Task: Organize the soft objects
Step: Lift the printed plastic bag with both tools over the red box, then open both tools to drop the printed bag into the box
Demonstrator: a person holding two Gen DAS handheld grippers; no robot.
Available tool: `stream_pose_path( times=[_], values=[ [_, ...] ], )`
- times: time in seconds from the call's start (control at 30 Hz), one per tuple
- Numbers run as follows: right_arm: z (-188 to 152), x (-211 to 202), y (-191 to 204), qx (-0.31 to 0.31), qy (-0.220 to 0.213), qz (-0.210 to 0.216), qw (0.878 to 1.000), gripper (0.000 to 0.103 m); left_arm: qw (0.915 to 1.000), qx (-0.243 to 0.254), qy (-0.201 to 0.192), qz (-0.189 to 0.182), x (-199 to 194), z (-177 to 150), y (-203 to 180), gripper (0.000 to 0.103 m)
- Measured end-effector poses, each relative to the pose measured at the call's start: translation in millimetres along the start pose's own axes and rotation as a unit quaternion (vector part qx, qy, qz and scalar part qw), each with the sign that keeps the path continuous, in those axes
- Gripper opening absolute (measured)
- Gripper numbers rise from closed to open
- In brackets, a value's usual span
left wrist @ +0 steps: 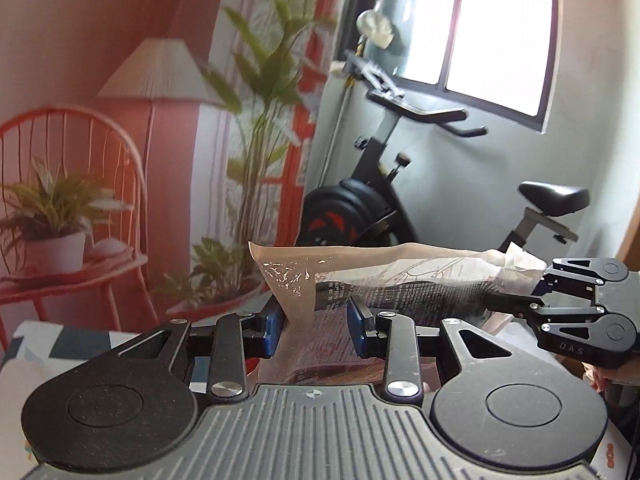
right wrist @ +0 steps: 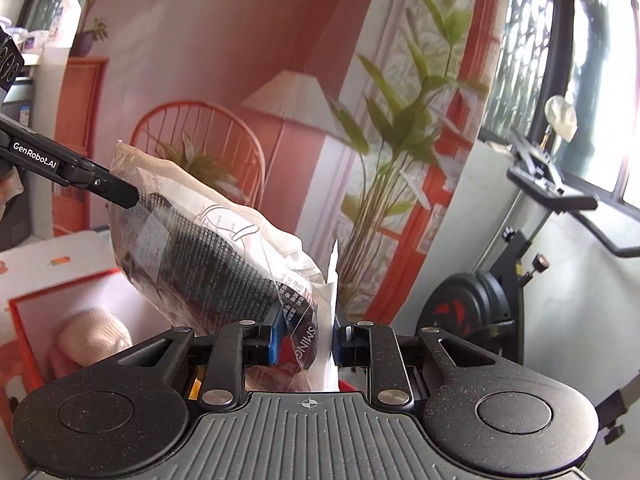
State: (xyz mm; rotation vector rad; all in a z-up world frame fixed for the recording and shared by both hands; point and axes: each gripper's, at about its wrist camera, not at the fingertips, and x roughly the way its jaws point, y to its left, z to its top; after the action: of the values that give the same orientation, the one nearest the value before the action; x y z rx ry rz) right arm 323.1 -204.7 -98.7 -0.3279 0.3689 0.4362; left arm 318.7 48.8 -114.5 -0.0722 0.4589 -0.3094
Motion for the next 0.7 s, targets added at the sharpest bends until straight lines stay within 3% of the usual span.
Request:
stream_pose_path(
  times=[0.1,0.27,0.53,0.7],
  values=[
    [-10.3,29.6,4.0,-0.008,0.026,0.002,1.000,0.018,0.9996,-0.018,0.016,0.013,23.3,-6.1,9.8,0.036],
    [-24.0,58.5,-1.8,0.007,0.060,0.000,0.998,0.018,0.9991,0.001,0.041,0.015,48.9,-13.1,9.0,0.036],
    [-46.1,91.9,5.2,0.014,0.162,0.021,0.986,0.015,0.9938,-0.004,0.111,0.010,82.0,-26.2,19.3,0.036],
    [-41.1,104.0,5.7,0.037,0.177,0.029,0.983,0.015,0.9866,-0.026,0.160,0.016,96.7,-26.3,31.7,0.037]
  ],
)
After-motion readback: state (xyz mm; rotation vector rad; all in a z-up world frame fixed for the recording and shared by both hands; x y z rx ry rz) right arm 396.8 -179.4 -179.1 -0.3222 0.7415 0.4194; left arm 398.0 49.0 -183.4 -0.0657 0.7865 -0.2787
